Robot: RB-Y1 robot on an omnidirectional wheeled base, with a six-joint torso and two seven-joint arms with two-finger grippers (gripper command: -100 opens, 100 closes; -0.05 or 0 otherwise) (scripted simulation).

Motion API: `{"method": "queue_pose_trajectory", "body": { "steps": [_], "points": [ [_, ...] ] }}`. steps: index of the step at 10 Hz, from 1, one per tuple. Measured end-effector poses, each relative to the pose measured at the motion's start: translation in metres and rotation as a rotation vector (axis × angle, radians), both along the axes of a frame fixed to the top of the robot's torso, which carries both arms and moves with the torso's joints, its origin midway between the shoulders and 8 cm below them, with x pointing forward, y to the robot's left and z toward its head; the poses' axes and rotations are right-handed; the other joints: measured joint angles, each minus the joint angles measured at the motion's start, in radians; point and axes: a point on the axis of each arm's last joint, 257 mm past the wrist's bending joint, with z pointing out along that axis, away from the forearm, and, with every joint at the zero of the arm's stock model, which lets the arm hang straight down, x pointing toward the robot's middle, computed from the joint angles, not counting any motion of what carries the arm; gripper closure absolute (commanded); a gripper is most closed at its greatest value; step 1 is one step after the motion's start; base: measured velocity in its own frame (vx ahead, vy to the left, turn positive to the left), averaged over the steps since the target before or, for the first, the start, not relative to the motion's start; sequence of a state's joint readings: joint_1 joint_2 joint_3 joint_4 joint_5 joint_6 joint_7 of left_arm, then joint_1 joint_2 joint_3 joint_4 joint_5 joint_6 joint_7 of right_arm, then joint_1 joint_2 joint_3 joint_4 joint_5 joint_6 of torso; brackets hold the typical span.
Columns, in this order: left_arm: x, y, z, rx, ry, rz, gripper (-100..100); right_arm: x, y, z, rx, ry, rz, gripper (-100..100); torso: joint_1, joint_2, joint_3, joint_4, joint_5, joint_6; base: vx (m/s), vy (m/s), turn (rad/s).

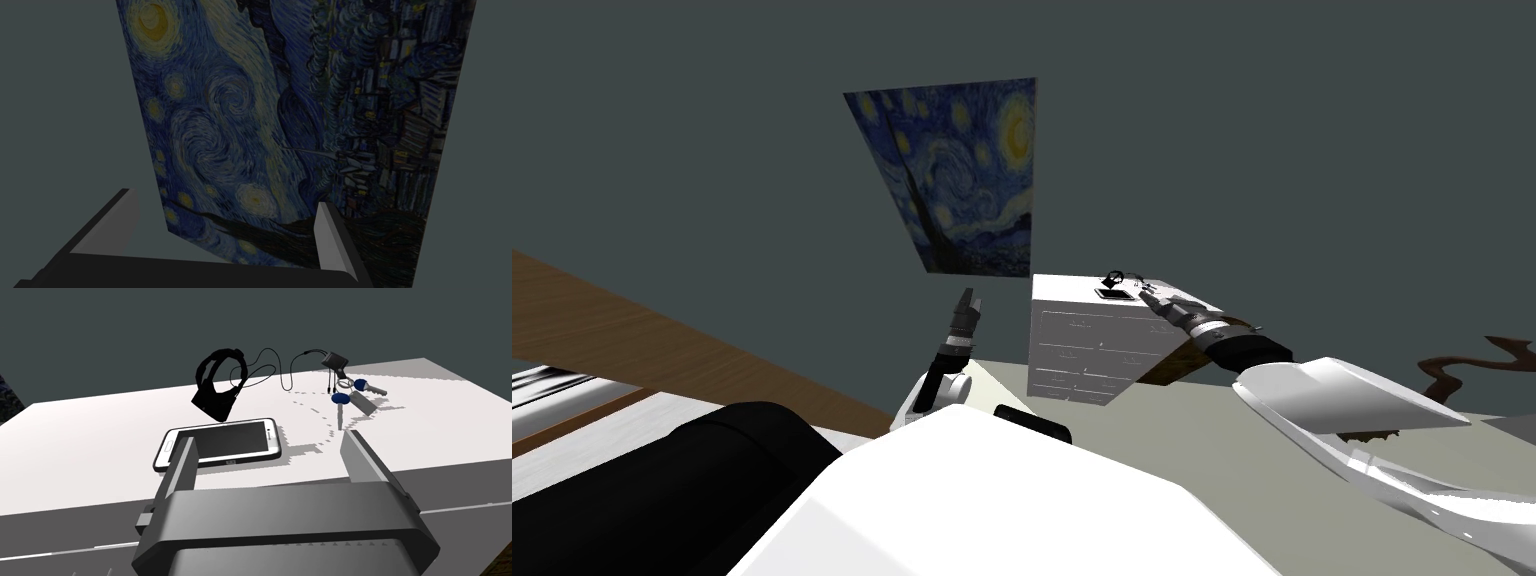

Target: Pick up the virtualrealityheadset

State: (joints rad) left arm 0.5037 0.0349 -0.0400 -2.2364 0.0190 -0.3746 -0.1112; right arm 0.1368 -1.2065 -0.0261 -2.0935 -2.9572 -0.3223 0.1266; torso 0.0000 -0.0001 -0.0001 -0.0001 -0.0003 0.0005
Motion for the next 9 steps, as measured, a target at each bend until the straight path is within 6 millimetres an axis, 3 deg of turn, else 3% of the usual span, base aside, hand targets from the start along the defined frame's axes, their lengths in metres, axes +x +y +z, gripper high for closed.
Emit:
{"method": "queue_pose_trajectory", "body": {
  "steps": [9],
  "points": [
    [0.0,0.0,0.0,0.0,0.0,0.0,0,0.008,-0.015,-0.004,0.148,0.102,-0.015,-100,0.0,0.0,0.0,0.0,0.0,0.0,0.006,0.007,0.005]
  ]
}}
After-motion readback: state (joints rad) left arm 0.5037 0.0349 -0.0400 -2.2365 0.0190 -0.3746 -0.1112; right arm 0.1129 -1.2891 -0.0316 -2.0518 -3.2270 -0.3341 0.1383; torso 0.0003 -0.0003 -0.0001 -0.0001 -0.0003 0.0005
